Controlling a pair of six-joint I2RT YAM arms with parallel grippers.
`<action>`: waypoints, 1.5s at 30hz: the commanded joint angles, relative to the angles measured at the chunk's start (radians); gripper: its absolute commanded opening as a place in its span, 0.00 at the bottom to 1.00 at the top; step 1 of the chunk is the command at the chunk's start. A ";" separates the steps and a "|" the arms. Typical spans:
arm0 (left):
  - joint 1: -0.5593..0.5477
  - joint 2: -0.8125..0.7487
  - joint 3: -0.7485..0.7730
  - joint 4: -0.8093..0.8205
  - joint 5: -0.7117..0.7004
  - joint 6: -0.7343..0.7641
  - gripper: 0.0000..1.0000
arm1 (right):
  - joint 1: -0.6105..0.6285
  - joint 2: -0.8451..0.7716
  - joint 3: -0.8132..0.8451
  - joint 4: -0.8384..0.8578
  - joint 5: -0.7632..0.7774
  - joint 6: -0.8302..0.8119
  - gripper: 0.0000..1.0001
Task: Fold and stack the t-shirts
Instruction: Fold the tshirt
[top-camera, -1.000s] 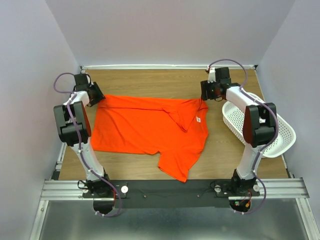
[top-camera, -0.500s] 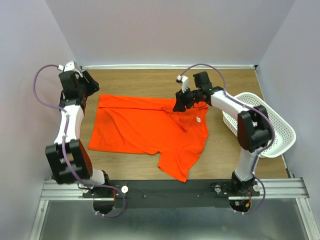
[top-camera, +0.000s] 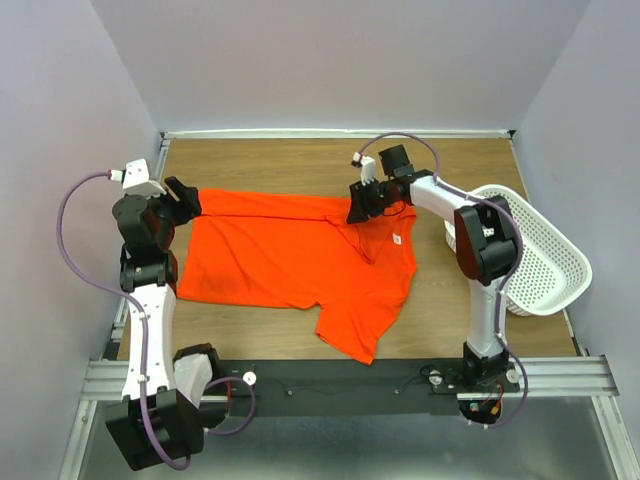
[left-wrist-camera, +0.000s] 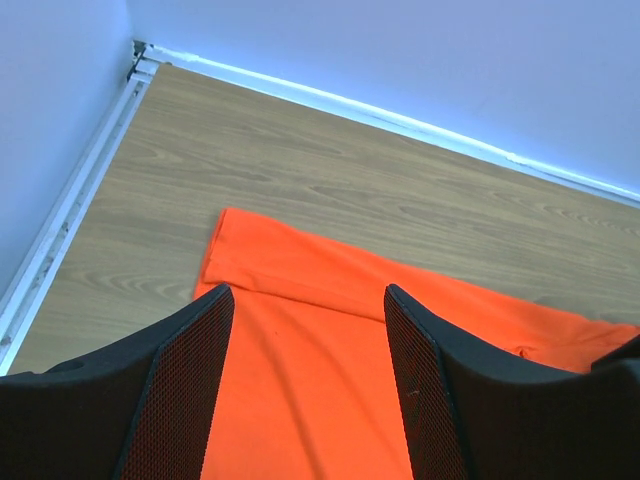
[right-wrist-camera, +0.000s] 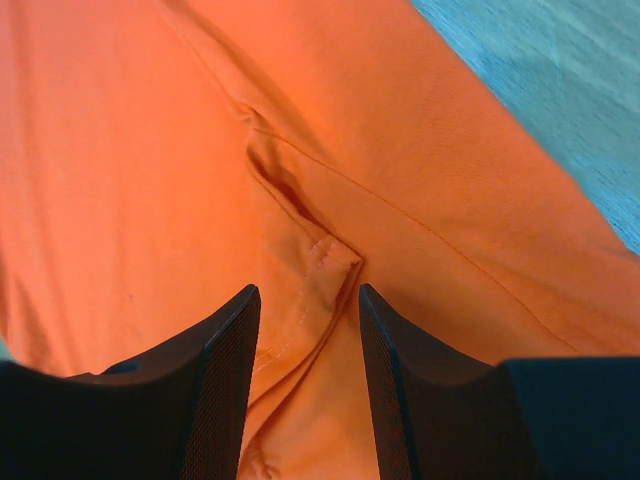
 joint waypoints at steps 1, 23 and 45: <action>-0.011 -0.025 -0.016 -0.013 0.025 0.024 0.70 | 0.002 0.054 0.040 -0.046 0.042 0.017 0.52; -0.013 -0.007 -0.012 -0.016 0.045 0.018 0.70 | 0.005 0.068 0.051 -0.070 -0.042 -0.001 0.32; -0.016 -0.004 -0.012 -0.019 0.029 0.020 0.70 | 0.238 0.002 0.048 -0.211 -0.006 -0.193 0.54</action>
